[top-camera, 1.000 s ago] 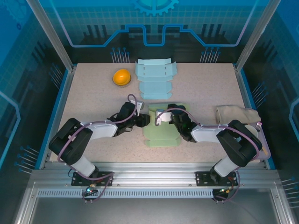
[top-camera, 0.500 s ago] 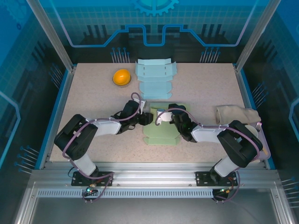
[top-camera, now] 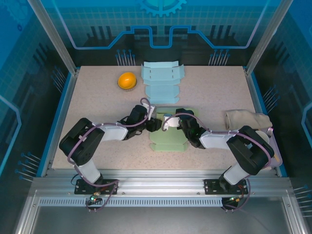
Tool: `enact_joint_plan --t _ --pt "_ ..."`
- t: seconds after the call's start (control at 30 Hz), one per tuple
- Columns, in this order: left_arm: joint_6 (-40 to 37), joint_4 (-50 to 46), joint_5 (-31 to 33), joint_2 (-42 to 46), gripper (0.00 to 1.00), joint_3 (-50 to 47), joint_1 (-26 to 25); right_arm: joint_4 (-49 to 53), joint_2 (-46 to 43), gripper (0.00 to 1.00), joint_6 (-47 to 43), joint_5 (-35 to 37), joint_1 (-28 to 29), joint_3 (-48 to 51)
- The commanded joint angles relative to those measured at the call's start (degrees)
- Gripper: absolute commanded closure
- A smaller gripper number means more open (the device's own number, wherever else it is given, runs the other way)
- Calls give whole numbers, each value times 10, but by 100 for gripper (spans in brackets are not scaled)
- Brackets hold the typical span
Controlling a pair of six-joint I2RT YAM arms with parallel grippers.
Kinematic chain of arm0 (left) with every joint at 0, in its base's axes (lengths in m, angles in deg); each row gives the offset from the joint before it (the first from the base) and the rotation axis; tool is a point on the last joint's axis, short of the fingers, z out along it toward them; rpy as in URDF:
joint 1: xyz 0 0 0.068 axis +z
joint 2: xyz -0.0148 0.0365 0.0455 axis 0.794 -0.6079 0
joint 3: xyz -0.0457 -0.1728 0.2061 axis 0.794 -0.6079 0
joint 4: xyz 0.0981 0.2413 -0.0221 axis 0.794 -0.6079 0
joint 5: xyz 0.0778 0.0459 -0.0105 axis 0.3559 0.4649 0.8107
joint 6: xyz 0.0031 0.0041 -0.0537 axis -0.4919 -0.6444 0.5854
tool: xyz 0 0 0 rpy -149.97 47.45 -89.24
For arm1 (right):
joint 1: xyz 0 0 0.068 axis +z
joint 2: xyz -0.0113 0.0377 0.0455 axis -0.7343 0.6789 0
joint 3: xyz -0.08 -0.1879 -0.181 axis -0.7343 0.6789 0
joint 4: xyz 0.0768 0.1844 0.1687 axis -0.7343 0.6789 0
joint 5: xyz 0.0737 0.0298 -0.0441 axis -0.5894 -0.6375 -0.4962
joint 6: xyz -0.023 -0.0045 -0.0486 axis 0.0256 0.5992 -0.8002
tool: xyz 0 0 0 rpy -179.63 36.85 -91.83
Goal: Fold the paper box
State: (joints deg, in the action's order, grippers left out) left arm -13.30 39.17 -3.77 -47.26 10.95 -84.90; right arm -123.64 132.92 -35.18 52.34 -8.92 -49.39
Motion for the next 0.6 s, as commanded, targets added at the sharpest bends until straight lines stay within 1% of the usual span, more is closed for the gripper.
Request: enact_joint_plan --t 0.0,0.27,0.4,0.57 --pt "-24 2 19 -19 41 31 -3 51 -3 100 13 -43 15 10" --pt "-23 1 26 -38 40 59 -3 60 -4 100 20 -52 15 10" --pt "-24 4 65 -38 41 59 -3 64 -5 100 18 -55 16 10" --pt "-20 1 98 -42 45 59 -3 68 -4 100 19 -55 15 9"
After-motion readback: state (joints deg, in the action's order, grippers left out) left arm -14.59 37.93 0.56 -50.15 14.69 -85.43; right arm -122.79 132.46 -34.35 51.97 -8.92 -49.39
